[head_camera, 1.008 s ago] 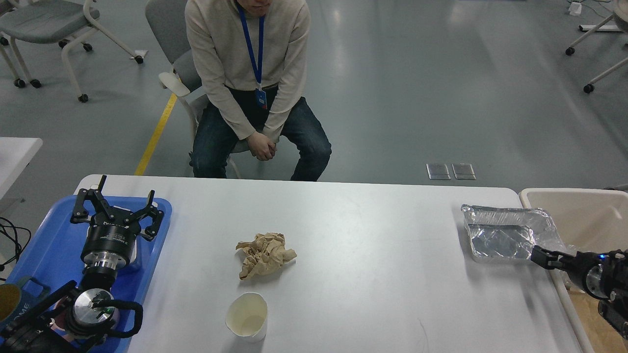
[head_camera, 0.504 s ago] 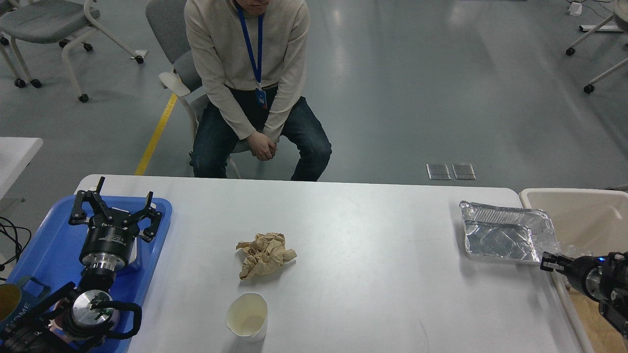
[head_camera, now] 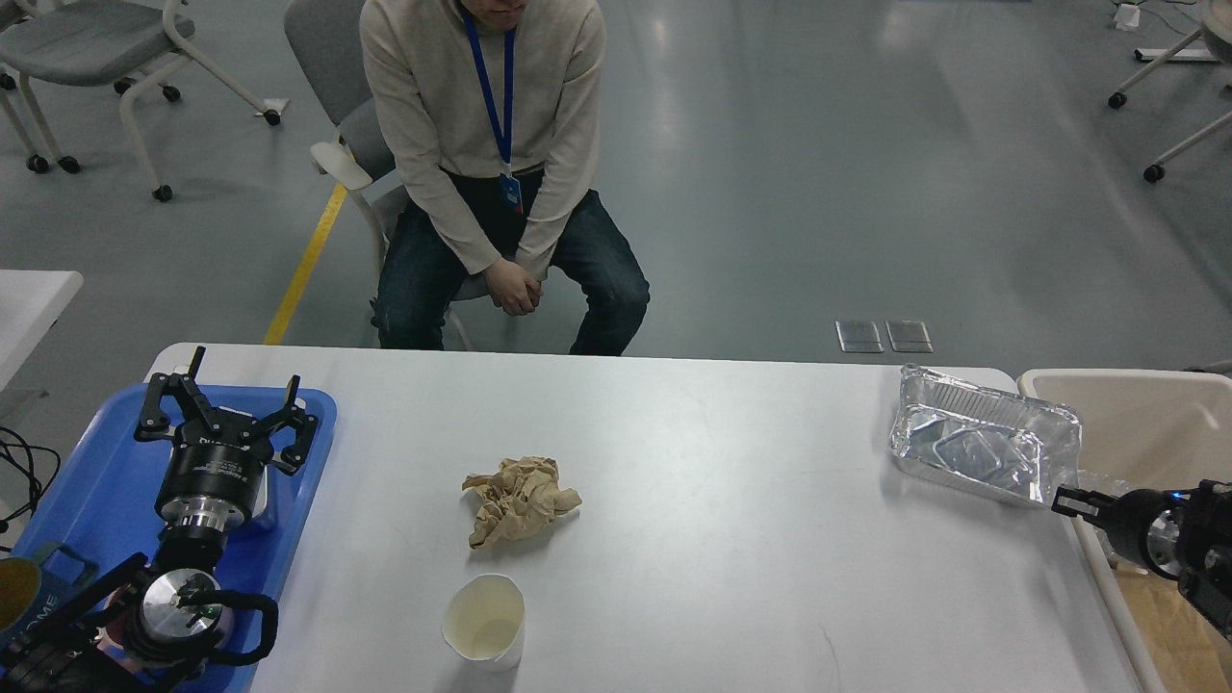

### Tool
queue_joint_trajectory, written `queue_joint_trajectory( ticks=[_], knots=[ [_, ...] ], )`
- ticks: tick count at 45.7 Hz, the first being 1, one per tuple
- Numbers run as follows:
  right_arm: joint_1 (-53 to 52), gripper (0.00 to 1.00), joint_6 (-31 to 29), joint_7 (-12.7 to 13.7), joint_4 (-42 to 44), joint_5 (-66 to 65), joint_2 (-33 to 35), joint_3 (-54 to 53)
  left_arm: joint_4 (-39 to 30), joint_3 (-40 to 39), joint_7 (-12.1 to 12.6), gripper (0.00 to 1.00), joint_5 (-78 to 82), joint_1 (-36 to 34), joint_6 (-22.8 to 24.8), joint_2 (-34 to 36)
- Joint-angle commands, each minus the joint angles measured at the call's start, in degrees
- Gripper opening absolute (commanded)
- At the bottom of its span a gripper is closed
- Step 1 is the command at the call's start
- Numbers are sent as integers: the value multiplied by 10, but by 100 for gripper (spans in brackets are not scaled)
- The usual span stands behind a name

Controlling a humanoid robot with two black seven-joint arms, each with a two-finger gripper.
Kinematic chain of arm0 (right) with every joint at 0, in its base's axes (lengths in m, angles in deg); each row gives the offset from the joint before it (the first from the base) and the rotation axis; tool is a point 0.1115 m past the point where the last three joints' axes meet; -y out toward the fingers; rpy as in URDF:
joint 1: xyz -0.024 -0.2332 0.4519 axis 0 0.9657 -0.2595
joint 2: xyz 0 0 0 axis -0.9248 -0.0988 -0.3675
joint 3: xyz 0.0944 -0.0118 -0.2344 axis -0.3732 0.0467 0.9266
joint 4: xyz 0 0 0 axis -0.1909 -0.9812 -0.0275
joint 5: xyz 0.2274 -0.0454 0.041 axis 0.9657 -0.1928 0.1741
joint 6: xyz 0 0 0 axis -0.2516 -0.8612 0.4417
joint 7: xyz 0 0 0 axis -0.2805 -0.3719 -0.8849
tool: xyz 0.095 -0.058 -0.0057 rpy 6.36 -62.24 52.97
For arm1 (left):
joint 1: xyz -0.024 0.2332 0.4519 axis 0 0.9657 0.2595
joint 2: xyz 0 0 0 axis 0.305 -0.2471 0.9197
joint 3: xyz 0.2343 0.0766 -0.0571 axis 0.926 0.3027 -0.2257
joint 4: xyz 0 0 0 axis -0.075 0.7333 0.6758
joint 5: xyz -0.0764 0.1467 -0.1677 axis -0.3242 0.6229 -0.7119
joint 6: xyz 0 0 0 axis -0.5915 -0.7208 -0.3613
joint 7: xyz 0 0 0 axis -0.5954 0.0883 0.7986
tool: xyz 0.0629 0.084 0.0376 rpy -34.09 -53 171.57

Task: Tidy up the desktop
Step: 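Drag the foil tray across the table toward the cloth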

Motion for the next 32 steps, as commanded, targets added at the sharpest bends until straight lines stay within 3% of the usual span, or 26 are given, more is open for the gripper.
queue_joint_trajectory(
  ticks=[1,8,32],
  knots=[
    [-7,0,-11,0,-57,1,40,0,0,0,0,96,0,0,-1,1],
    [-13,0,-12,12,-191,1,132,0,0,0,0,96,0,0,0,2],
    [-19,0,-21,9,-462,0,372,-1,-1,-1,-1,96,0,-1,-1,2]
  ],
)
